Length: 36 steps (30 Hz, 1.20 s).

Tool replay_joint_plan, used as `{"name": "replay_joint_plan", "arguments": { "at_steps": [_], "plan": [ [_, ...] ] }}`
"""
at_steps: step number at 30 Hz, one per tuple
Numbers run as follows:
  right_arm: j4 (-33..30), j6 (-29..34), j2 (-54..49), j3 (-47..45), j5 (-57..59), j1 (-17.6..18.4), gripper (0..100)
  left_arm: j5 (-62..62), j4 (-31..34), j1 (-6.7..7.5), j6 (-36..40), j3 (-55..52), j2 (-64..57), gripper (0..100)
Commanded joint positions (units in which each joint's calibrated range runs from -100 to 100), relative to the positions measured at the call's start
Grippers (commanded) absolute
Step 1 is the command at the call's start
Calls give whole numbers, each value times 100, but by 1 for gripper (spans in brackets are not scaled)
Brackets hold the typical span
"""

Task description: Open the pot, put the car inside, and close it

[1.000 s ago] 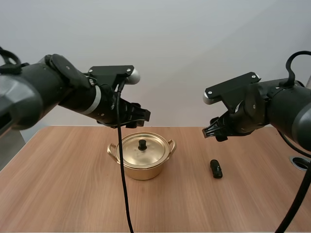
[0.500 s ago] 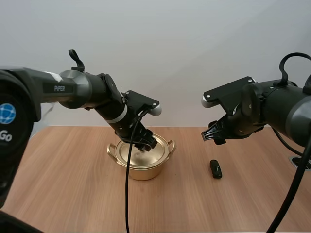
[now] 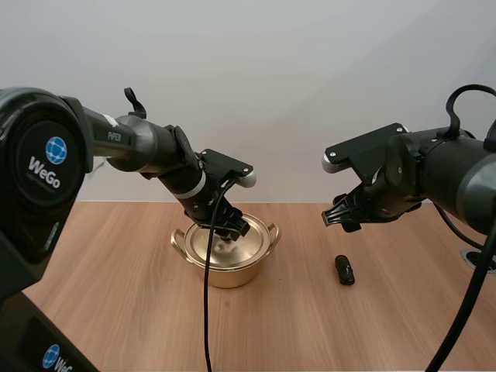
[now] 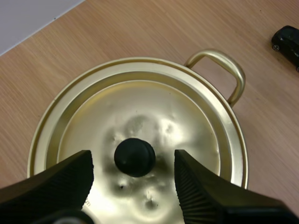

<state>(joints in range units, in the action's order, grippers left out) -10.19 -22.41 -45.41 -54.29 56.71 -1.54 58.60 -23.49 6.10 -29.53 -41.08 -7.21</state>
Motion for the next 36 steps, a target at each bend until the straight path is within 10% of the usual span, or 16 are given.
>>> {"name": "replay_joint_plan", "arguments": {
  "at_steps": [1, 13, 20, 36],
  "plan": [
    [2, -9, 0, 4, 8, 1, 100, -3, -13, 1, -7, 83, 1, 82],
    [2, -9, 0, 4, 8, 1, 100, 153, -69, 7, -7, 185, 454, 77],
    [2, -9, 0, 4, 8, 1, 100, 99, -69, 7, -40, 185, 469, 0],
    [178, 4, 862, 4, 320, 1, 100, 1418, -61, 7, 112, 1030, 20, 0]
  ]
}}
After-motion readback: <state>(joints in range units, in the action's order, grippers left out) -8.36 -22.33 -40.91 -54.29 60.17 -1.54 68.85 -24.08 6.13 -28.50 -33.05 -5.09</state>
